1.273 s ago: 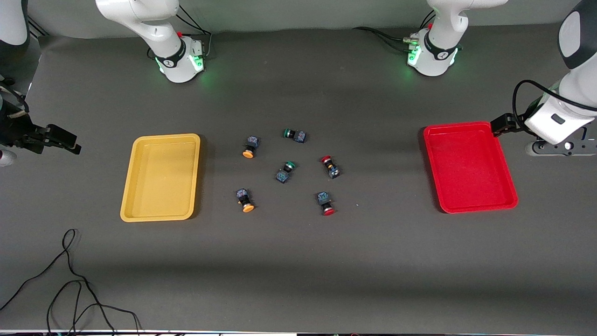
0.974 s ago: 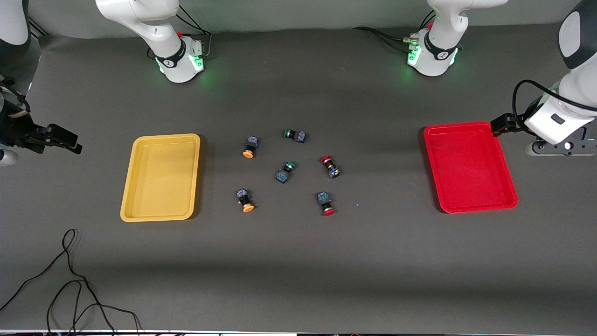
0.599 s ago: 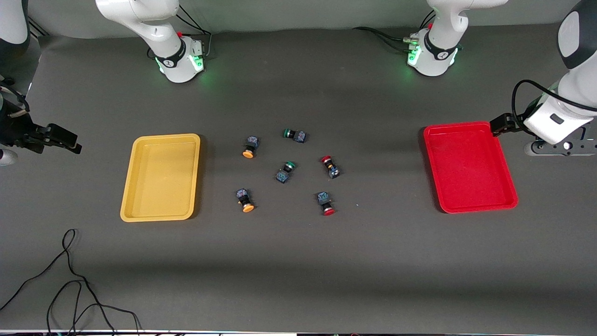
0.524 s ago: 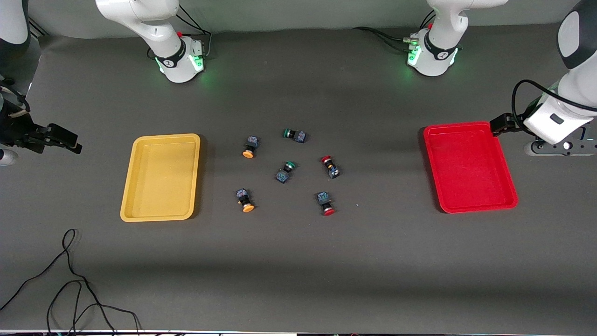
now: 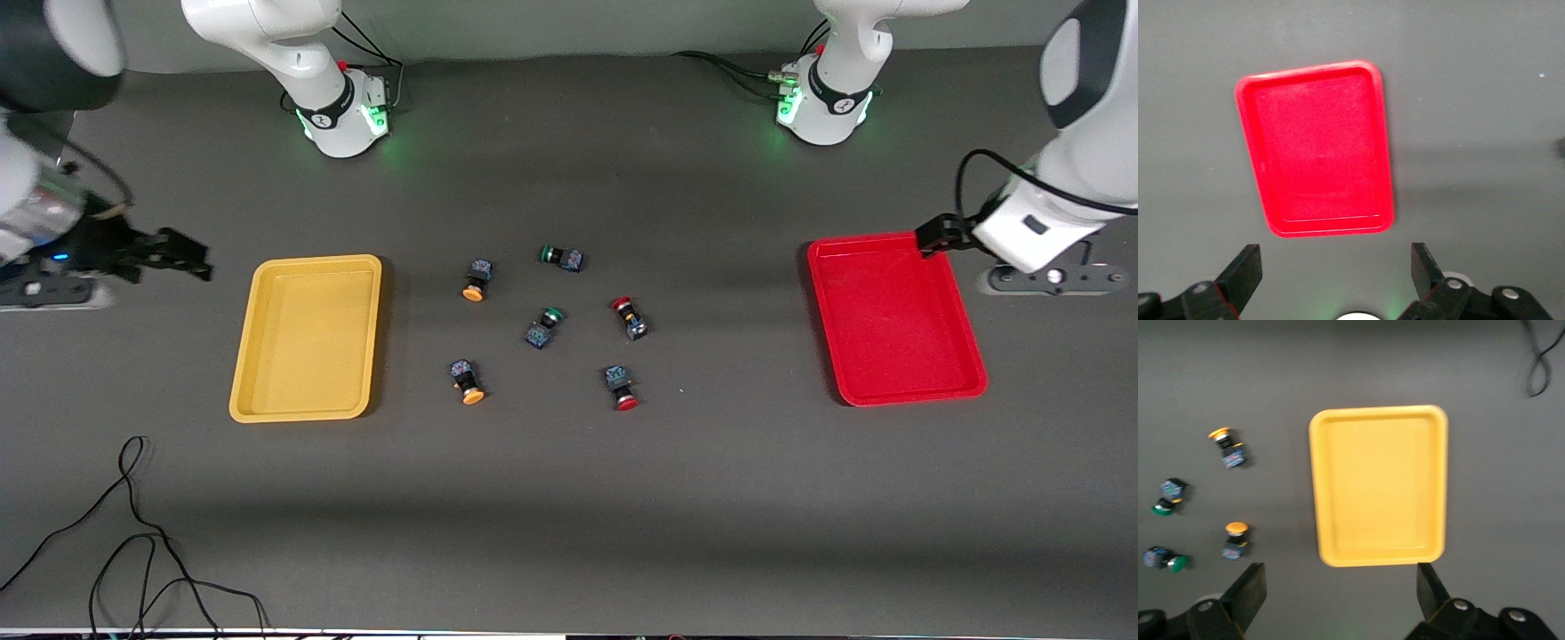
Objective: Place red and yellow buttons in trays
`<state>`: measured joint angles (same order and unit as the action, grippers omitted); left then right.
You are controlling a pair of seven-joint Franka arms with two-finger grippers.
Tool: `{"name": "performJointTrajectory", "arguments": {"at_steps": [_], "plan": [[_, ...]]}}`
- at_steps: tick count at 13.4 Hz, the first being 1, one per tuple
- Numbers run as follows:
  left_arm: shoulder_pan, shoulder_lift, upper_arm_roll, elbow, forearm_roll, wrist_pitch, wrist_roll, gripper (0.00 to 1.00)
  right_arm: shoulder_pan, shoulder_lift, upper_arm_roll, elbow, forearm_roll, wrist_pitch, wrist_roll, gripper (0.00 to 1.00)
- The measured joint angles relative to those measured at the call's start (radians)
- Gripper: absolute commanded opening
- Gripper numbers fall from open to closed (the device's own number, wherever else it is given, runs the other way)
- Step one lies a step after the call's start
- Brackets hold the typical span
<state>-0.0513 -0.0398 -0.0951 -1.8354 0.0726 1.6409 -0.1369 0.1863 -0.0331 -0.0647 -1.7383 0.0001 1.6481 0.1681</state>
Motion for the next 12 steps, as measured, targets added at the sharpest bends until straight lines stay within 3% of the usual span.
{"name": "performJointTrajectory", "arguments": {"at_steps": [4, 8, 12], "plan": [[-0.108, 0.149, -0.126, 0.016, -0.005, 0.092, -0.254, 1.00, 0.233, -0.079, 0.007, -0.220, 0.008, 0.182, 0.385, 1.00], [-0.242, 0.384, -0.151, 0.105, -0.005, 0.205, -0.459, 1.00, 0.510, -0.096, 0.009, -0.415, 0.009, 0.401, 0.818, 1.00], [-0.320, 0.573, -0.157, 0.125, -0.013, 0.416, -0.646, 1.00, 0.585, -0.099, 0.006, -0.484, 0.009, 0.446, 0.936, 1.00]]}}
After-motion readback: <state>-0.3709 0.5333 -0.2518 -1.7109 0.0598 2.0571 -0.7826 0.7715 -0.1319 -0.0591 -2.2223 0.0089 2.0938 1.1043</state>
